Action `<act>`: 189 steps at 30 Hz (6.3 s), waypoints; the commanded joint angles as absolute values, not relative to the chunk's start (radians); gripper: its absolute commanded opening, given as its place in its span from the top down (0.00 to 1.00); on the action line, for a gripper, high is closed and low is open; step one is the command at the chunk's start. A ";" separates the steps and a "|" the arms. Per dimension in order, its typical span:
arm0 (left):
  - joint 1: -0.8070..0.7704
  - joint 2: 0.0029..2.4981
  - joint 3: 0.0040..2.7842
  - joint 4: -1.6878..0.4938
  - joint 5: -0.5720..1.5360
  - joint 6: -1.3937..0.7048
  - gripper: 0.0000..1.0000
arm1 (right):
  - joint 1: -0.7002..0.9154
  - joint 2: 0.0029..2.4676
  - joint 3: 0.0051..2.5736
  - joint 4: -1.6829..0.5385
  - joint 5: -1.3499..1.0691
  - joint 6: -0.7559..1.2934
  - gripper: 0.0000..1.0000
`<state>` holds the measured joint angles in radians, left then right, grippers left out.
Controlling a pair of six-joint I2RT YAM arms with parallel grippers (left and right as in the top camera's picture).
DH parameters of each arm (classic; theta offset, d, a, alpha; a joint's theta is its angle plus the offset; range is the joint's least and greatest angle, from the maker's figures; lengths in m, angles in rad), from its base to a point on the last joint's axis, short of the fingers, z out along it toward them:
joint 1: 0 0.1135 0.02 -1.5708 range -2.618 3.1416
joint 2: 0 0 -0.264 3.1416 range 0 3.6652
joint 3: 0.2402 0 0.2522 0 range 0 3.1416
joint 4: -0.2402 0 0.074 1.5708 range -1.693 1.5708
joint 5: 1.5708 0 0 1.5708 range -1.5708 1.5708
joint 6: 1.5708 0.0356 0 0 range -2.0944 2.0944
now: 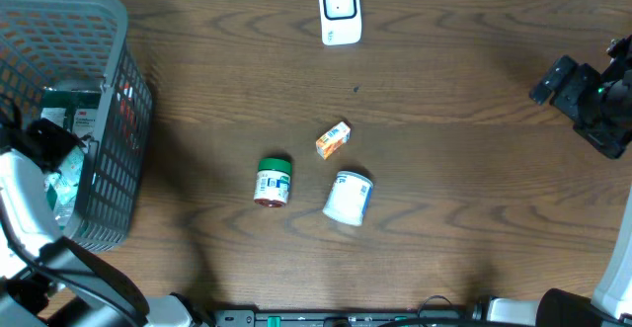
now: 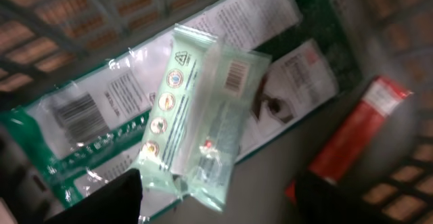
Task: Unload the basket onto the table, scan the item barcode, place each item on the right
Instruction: 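Reach the left gripper into the basket and grasp the mint wipes pack, then lift the mint wipes pack out and carry it toward the scanner, then lower the wipes pack onto the table right of the tub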
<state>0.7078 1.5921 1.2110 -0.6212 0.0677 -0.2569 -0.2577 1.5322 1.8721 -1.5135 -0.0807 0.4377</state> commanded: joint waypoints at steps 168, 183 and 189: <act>-0.762 2.109 1.242 0.360 0.445 -0.360 0.93 | -0.261 1.538 1.888 -1.515 -0.072 0.448 0.01; -0.765 2.203 1.242 0.310 0.464 -0.430 0.93 | -0.261 1.538 1.888 -1.515 -0.072 0.448 0.01; -0.762 2.121 1.242 0.359 0.455 -0.419 0.93 | -0.261 1.538 1.888 -1.515 -0.072 0.448 0.01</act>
<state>-0.7673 2.1723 1.2396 0.3473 0.4618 -0.4225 -0.2577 1.5322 1.8725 -1.5139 -0.0772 0.4404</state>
